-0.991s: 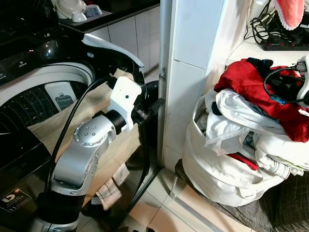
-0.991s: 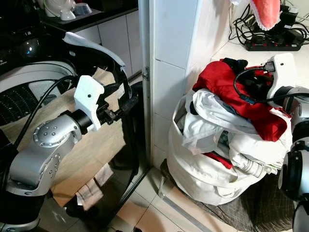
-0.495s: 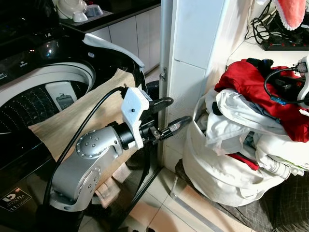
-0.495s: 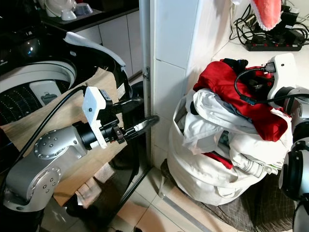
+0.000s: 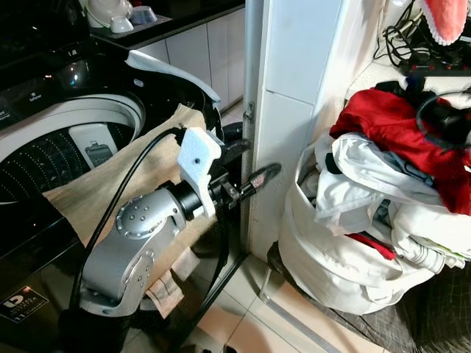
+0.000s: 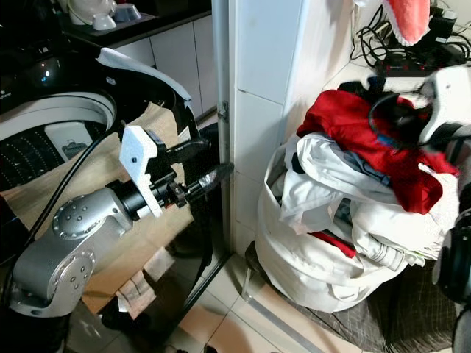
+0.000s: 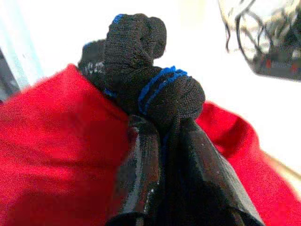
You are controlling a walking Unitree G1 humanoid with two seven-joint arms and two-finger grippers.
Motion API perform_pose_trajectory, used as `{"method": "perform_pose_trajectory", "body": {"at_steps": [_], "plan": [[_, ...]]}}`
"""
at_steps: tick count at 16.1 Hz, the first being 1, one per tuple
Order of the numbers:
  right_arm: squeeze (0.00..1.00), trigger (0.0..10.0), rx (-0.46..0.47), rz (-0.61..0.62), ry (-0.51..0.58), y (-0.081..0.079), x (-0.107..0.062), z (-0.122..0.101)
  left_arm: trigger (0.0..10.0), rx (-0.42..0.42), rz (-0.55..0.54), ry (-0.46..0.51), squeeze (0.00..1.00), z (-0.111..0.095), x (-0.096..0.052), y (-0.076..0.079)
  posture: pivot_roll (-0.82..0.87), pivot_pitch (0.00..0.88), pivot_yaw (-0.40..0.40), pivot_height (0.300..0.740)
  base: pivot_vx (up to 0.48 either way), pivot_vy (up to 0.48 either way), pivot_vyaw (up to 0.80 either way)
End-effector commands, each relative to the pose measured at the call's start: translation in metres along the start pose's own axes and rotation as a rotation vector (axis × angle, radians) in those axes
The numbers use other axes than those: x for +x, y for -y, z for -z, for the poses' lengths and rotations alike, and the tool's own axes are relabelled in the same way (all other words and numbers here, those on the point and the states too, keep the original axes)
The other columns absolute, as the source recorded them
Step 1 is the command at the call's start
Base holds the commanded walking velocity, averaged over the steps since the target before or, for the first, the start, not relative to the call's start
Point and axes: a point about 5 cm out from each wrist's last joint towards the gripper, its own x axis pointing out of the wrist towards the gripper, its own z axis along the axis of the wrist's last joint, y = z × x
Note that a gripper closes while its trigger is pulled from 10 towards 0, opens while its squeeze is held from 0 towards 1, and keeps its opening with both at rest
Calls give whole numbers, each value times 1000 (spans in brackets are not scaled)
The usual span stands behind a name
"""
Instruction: Clothes washing
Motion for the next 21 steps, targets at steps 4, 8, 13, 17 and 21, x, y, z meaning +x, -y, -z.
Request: {"method": "perform_pose_trajectory", "body": {"at_steps": [4,8,13,17,21], "plan": [[0,0,-82,-122,288,-15,-11,-72,10000,18,-117,96,0,-20,8,-15,-75,0,40,740,0,0,0],[0,0,-157,-232,336,-52,-16,-78,10000,-22,-127,151,0,-28,17,-16,-83,0,52,740,0,0,0],[0,0,-178,-54,200,-28,-42,-51,10000,-20,-125,140,0,-27,17,-15,-75,0,49,740,0,0,0],[0,10000,-215,119,-24,-9,-46,-4,10000,-10,-112,120,0,-24,19,-14,-95,0,65,740,0,0,0],[1000,10000,-138,89,-38,-18,-37,15,10000,18,-42,82,0,-22,17,-8,-80,0,58,740,0,0,0]]}}
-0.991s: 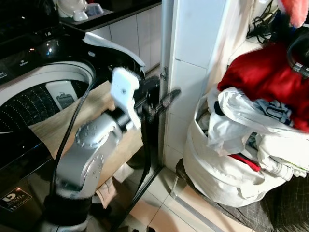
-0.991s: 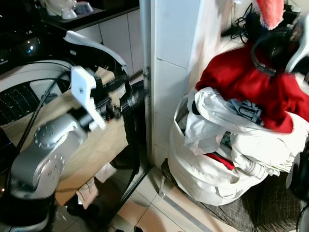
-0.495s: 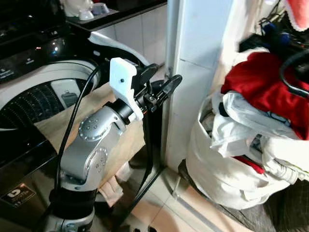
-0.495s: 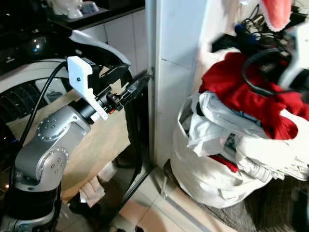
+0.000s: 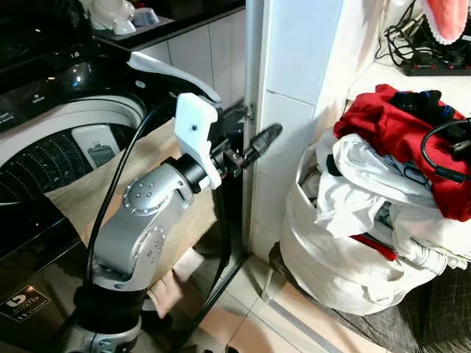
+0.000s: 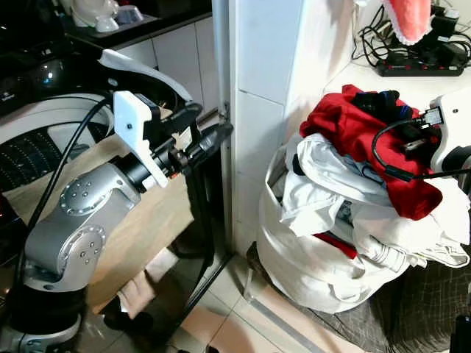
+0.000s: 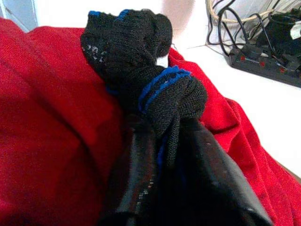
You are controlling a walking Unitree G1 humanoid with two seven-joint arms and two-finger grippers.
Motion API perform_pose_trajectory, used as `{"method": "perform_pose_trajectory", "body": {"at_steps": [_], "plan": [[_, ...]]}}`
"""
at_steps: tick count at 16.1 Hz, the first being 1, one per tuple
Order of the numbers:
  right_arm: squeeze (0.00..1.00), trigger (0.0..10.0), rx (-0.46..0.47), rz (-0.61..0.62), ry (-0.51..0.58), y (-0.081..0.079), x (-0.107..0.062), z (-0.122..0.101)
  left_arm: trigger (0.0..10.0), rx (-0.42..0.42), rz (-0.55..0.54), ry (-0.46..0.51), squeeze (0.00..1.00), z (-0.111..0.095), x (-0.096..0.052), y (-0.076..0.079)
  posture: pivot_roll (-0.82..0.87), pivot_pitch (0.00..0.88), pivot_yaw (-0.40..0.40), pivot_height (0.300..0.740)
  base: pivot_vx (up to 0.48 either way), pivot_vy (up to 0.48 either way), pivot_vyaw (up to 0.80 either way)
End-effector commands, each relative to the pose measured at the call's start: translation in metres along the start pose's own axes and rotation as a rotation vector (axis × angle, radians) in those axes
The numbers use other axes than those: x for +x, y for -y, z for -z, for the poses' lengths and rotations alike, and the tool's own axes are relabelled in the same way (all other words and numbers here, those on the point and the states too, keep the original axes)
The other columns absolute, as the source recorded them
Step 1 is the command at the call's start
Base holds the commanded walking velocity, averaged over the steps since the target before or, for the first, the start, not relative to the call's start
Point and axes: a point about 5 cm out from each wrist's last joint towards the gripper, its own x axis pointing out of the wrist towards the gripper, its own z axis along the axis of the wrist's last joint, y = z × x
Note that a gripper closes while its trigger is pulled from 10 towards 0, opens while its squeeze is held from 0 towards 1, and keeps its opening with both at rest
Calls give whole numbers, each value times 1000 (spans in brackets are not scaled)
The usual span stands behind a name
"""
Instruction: Clothes washing
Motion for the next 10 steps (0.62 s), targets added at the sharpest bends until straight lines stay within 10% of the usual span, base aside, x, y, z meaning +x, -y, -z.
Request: {"method": "perform_pose_trajectory", "body": {"at_steps": [1,10], "plan": [[1000,10000,5,0,38,-1,1,-8,10000,21,21,-14,0,0,-3,2,-78,0,57,740,0,0,0],[1000,10000,-87,46,95,6,-18,-47,10000,39,35,-18,0,-3,-5,1,-74,0,60,740,0,0,0]]}}
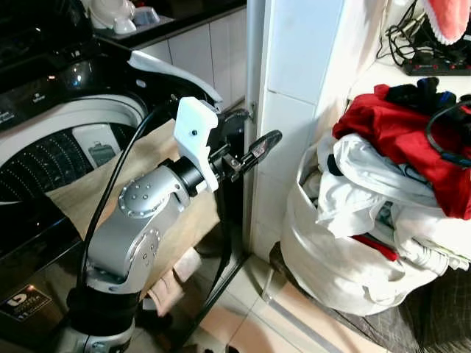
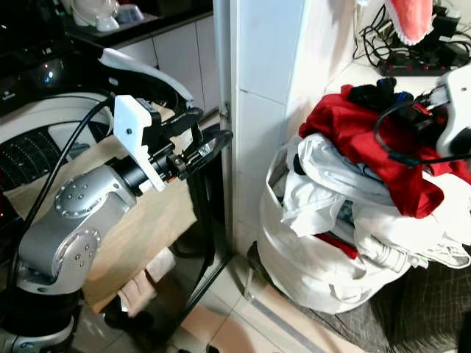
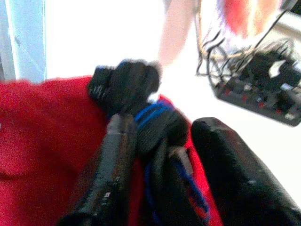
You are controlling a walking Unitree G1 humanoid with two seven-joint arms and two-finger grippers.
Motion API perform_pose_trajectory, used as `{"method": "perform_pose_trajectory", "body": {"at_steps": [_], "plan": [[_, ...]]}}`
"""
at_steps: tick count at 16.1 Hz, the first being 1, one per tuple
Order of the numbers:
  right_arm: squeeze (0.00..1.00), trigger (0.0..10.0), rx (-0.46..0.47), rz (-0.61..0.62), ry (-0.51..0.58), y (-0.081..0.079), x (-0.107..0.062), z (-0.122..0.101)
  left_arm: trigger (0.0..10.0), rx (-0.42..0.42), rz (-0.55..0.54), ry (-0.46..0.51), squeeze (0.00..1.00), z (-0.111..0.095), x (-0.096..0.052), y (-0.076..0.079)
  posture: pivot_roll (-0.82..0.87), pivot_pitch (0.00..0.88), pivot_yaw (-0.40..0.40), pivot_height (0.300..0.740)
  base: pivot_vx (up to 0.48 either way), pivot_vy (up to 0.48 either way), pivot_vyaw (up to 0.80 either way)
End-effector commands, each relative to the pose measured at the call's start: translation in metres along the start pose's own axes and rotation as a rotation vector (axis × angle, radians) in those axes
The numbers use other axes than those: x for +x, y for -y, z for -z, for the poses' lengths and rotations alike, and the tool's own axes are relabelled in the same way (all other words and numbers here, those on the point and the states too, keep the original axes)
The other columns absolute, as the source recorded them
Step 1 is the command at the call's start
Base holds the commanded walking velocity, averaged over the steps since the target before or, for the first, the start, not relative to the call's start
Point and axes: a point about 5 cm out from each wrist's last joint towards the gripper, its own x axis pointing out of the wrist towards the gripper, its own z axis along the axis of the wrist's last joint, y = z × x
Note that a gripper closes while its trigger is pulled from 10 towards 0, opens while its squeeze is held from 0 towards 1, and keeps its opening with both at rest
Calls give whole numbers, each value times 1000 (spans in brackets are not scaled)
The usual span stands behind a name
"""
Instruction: Clothes washing
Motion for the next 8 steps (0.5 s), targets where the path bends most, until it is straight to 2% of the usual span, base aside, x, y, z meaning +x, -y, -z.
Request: {"method": "perform_pose_trajectory", "body": {"at_steps": [1,3,5,6,8], "plan": [[1000,10000,-7,28,16,7,-9,-10,10000,13,21,-5,0,-2,-1,2,-74,0,62,740,0,0,0],[1000,10000,5,46,28,7,-13,-12,10000,13,32,-10,0,-1,-1,2,-85,0,76,740,0,0,0],[1000,10000,32,78,45,9,0,-12,10000,20,51,-15,0,-1,2,3,-94,0,87,740,0,0,0],[0,10000,66,39,32,6,8,-11,10000,25,63,-16,0,-1,4,2,-103,0,97,740,0,0,0],[0,10000,116,-21,9,6,17,-10,10000,27,65,-14,0,-1,5,2,-107,0,101,740,0,0,0]]}}
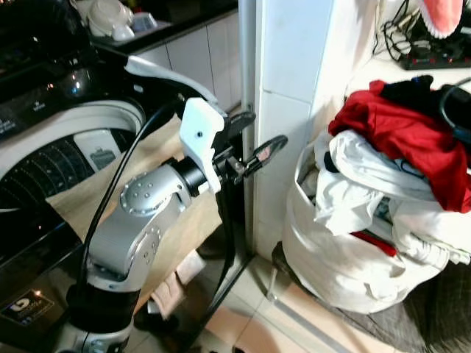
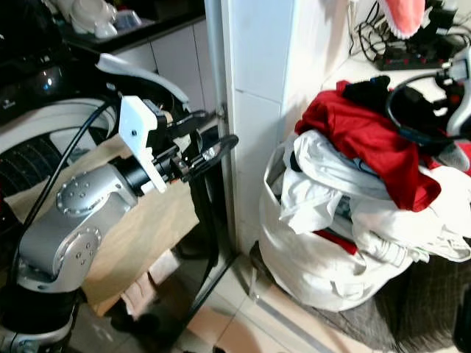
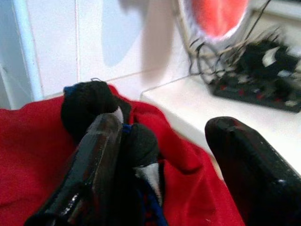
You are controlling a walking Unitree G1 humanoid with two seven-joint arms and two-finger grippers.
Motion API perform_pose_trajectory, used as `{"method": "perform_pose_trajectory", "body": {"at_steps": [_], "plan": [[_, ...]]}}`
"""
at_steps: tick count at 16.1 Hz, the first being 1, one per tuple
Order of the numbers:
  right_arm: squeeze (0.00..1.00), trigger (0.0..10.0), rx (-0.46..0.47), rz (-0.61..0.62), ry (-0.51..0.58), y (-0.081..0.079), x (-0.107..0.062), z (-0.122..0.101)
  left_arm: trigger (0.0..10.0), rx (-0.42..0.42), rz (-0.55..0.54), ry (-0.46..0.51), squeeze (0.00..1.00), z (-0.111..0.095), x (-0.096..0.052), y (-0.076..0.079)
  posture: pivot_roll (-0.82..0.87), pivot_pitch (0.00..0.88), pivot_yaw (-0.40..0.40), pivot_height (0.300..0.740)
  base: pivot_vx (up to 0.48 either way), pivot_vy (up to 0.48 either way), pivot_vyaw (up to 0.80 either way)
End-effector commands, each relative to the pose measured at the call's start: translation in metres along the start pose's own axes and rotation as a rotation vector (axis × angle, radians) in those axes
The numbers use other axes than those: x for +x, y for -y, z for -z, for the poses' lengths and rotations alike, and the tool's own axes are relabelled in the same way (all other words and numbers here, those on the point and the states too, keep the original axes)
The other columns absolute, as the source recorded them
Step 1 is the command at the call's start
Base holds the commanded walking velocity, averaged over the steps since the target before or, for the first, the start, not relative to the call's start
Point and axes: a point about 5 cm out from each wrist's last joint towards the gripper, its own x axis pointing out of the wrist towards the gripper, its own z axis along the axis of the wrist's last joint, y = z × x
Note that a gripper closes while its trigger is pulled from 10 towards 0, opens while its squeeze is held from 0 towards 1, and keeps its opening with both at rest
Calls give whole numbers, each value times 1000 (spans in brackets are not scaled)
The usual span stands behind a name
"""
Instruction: Clothes washing
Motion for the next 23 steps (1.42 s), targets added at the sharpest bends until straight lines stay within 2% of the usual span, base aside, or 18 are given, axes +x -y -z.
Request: {"method": "perform_pose_trajectory", "body": {"at_steps": [1,2,4,8,9,10,12,13,14,19,21,22,23], "plan": [[0,10000,22,-62,-2,-4,9,-3,10000,11,10,-8,0,0,2,-2,-110,0,106,740,0,0,0],[0,10000,32,-79,-5,-5,11,-3,10000,12,12,-8,0,0,2,-2,-110,0,106,740,0,0,0],[0,10000,12,-204,-55,-14,24,-1,10000,13,33,-15,0,0,-1,1,-95,0,92,740,0,0,0],[0,10000,-19,-283,-75,-17,28,-3,10000,13,37,-24,0,1,-5,4,-76,0,74,740,0,0,0],[0,10000,-18,-289,-109,-16,29,-2,10000,13,36,-25,0,2,-6,4,-72,0,67,740,0,0,0],[0,10000,0,-241,-170,-11,30,4,10000,14,34,-26,0,2,-6,4,-71,0,63,740,0,0,0],[0,10000,29,-206,-203,-7,31,8,10000,14,34,-28,0,2,-7,4,-72,0,63,740,0,0,0],[0,2902,31,-208,-220,-6,32,10,10000,14,39,-28,0,2,-7,5,-74,0,66,740,0,0,0],[0,0,27,-223,-222,-7,31,10,10000,14,41,-29,0,2,-7,5,-74,0,66,740,0,0,0],[0,0,29,-243,-225,-4,31,10,10000,-12,90,-33,0,4,-8,9,-76,0,69,740,0,0,0],[0,0,31,-246,-216,-4,30,9,10000,-53,172,-13,0,1,-11,18,-76,0,69,740,0,0,0],[0,0,35,-251,-210,-3,30,8,10000,-85,253,-3,0,-1,-14,26,-76,0,69,740,0,0,0],[0,0,35,-251,-210,-3,30,8,10000,-87,262,-4,0,-1,-15,28,-76,0,69,740,0,0,0]]}}
